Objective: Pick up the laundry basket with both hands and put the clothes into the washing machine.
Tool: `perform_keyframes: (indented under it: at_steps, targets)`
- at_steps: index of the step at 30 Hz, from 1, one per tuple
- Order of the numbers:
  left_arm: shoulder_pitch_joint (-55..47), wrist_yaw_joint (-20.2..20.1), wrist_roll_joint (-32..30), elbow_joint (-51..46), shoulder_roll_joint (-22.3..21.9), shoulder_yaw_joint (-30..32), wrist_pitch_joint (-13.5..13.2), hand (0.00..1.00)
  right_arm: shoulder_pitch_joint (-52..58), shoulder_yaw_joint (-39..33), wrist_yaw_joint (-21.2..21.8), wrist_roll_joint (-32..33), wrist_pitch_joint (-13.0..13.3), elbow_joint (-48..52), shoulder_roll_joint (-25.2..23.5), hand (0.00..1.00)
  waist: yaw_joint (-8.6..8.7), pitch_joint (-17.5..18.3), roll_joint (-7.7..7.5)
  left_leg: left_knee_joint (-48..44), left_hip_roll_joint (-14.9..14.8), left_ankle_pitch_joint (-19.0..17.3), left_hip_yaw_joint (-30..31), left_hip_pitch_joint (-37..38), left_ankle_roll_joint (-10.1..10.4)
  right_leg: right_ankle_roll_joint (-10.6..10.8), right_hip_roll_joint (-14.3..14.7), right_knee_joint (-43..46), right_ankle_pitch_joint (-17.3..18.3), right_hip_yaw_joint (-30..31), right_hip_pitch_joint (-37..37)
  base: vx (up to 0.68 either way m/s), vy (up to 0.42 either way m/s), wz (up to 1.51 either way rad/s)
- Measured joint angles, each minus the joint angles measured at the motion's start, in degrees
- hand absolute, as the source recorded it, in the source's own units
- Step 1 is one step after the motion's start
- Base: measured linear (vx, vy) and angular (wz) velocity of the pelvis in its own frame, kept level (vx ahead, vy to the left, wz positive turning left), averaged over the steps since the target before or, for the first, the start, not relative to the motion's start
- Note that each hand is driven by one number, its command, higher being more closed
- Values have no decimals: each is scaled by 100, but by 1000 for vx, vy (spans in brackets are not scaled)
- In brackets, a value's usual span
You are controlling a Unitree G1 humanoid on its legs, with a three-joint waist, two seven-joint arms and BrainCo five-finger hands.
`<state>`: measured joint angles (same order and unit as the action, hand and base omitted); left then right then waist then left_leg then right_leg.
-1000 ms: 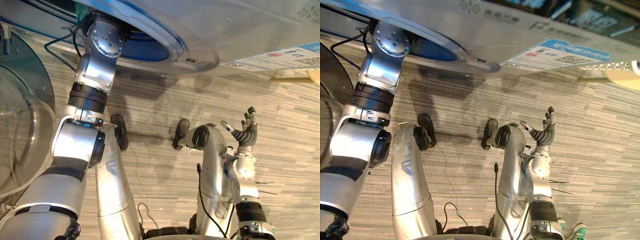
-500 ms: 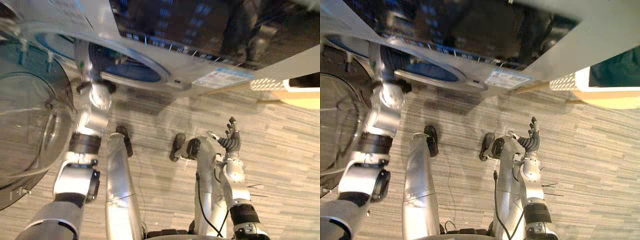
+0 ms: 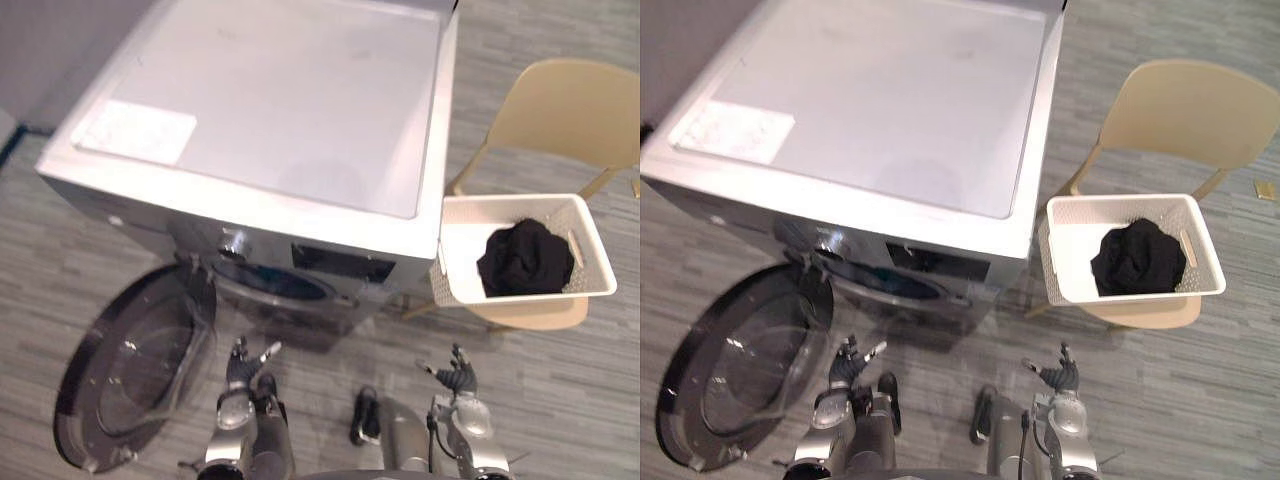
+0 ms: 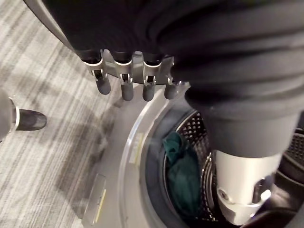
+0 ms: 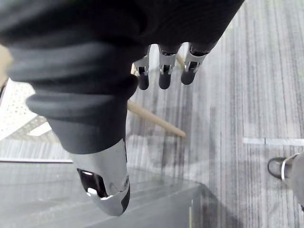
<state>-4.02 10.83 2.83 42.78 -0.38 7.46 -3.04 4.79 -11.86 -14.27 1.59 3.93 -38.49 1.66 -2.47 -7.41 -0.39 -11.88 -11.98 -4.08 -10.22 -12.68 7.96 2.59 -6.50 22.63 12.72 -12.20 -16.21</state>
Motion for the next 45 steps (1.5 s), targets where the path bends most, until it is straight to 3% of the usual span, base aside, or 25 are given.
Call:
perform_keyframes:
  at_steps: [3, 8, 13, 15, 16, 17, 18, 19, 21, 23, 24, 25, 26, 27, 29, 30, 32, 33, 35, 37, 39, 40, 43, 44, 45]
  targets:
    - [28, -99, -22, 670, 92, 20, 9, 0, -136, -362, 13, 11, -5, -667, 133, 0, 15, 208, 186, 633, 71, 161, -215, 585, -15, 84, 148, -831, -399, 176, 538, 146, 102, -36]
    - [27, -207, -535, 1037, 329, 11, 41, 0, -160, -563, 61, 19, -11, -1079, 194, 0, 171, 295, 159, 855, 168, 161, -618, 1101, -17, 193, 238, -1700, -875, 627, 1067, 70, 89, -51]
    - [158, -196, -789, 1302, 476, -19, 70, 0, -442, -511, 64, 65, -17, -1195, 194, 0, 205, 240, 137, 860, 201, 84, -1822, 1475, -106, 226, 451, -1850, -1436, 1929, 628, -51, 49, -149]
    - [174, -194, -815, 1377, 523, -10, 69, 0, -582, -292, 55, 67, -24, -1187, 231, 0, 250, 117, 129, 603, 90, -187, -2494, 1589, -181, 193, 702, -1955, -1919, 2154, 352, -135, -43, -236]
    - [186, -194, -819, 1366, 589, -2, 60, 0, -690, -106, 55, 66, -28, -1168, 227, 0, 263, 27, 15, 460, 82, -453, -2870, 1700, -280, -32, 708, -2278, -1858, 1827, 307, -145, -93, -215]
    - [253, -193, -829, 1394, 605, 32, 65, 0, -708, -84, 58, 66, -38, -1174, 220, 0, 320, -72, 74, 439, 12, -583, -3147, 1740, -230, -45, 634, -2327, -1734, 1373, 272, -183, -71, -252]
    - [363, -193, -843, 1381, 490, 48, 68, 0, -800, -102, 53, 66, -41, -1171, 262, 0, 386, -160, 166, 472, -161, -627, -3681, 1818, -213, -459, 460, -2175, -1345, 3, 97, -152, -55, -191]
    - [380, -192, -852, 1384, 483, 46, 66, 0, -801, -84, 51, 65, -43, -1185, 263, 0, 367, -182, 198, 451, -203, -644, -3890, 1859, -183, -551, 358, -1974, -1318, -531, 2, -79, -88, -233]
    - [426, -192, -857, 1401, 550, 44, 85, 0, -719, -71, 47, 118, -57, -1296, 295, 0, 458, -174, 75, 259, -186, -691, -4815, 2075, -44, -915, -148, -1406, -1065, -2488, -56, 46, -115, -210]
    - [392, -197, -880, 1402, 565, 65, 119, 0, -690, -109, 47, 136, -63, -1493, 337, 0, 486, -200, 108, 277, -168, -603, -5018, 2329, 106, -942, -148, -1345, -1197, -2912, -4, 149, -202, -202]
    - [381, -194, -904, 1405, 559, 87, 133, 0, -595, -168, 47, 140, -66, -1547, 341, 0, 486, -213, 137, 259, -208, -651, -5023, 2508, 172, -842, -132, -1193, -1439, -2789, -26, 145, -210, -187]
    - [397, -196, -919, 1412, 551, 90, 143, 0, -541, -169, 48, 160, -66, -1554, 353, 0, 511, -238, 208, 145, -298, -727, -5041, 2586, 216, -809, -40, -1066, -1375, -2694, -51, 172, -179, -142]
    - [467, -198, -933, 1405, 536, 97, 146, 0, -400, -156, 58, 199, -83, -1606, 342, 0, 565, -242, 273, -633, -713, -919, -5110, 2594, 192, -792, 131, -810, -1108, -2499, -150, 192, -125, -120]
    - [518, -197, -945, 1401, 541, 109, 152, 0, -343, -134, 66, 239, -121, -1685, 320, 0, 550, -254, 269, -1630, -1214, -931, -5002, 2480, -121, -872, 326, -772, -1002, -2285, -152, 225, -146, -126]
    - [500, -197, -952, 1393, 511, 186, 150, 0, -337, -124, 64, 240, -171, -1680, 319, 0, 466, -308, 338, -3063, -1808, -749, -4223, 2139, -1047, -973, 673, -848, -929, -1893, -8, 179, -102, -145]
    - [450, -192, -905, 1392, 343, 193, 137, 0, -472, -82, 61, 242, -189, -1678, 327, 0, 457, -416, 420, -3919, -1701, -1071, -2814, 1511, -696, -991, 934, -934, -875, -1468, 189, 179, -77, -160]
    - [377, -194, -841, 1391, 222, 148, 101, 0, -567, -7, 68, 242, -191, -1689, 359, 0, 437, -501, 418, -4186, -1257, -1298, -1830, 907, -438, -991, 1090, -1140, -874, -1175, 472, 176, -15, -137]
    - [292, -194, -771, 1359, 177, 118, 78, 0, -644, 68, 68, 243, -184, -1686, 301, 0, 325, -536, 369, -4054, -907, -1344, -1405, 501, -494, -943, 1156, -1354, -906, -945, 733, 200, 20, -127]
    - [269, -191, -692, 1110, 161, 100, -7, 0, -650, 70, 69, 243, -183, -1682, 254, 0, 144, -575, 332, -3417, -508, -1346, -1113, -3, -500, -812, 1164, -1656, -992, -790, 1043, 245, 60, -96]
    - [268, -191, -694, 1063, 159, 106, -24, 0, -672, 72, 69, 243, -179, -1643, 226, 0, 55, -625, 361, -2019, -128, -1194, -1114, -380, -348, -723, 1167, -2015, -1051, -678, 1386, 270, 85, -55]
    - [268, -194, -698, 1056, 149, 118, -30, 0, -662, 109, 64, 242, -178, -1638, 225, 0, -83, -617, 357, -961, 172, -367, -1248, -303, -599, -627, 1138, -2337, -1064, -473, 1682, 311, 108, -45]
    - [271, -196, -699, 1057, 154, 118, -26, 0, -672, 119, 63, 242, -171, -1626, 225, 0, -140, -611, 351, -843, 244, -243, -1271, -255, -702, -600, 1113, -2392, -1056, -419, 1774, 421, 126, -28]
    - [283, -196, -699, 1081, 120, 176, -8, 0, -791, 179, 63, 234, -164, -1679, 248, 0, -130, -596, 315, -893, 517, -428, -1110, -249, -1126, -240, 892, -2050, -810, -427, 1788, 465, 168, 22]
    - [282, -193, -699, 1119, 125, 170, -7, 0, -782, 209, 70, 226, -167, -1745, 288, 0, -131, -591, 323, -904, 565, -512, -1133, -114, -1235, 71, 739, -1337, -514, -471, 1653, 470, 246, 50]
    - [280, -188, -697, 1148, 131, 150, -2, 0, -773, 216, 71, 212, -168, -1747, 293, 0, -124, -599, 306, -749, 694, -673, -1070, 228, -1220, 400, 400, 411, -243, -502, 1155, 466, 251, 62]
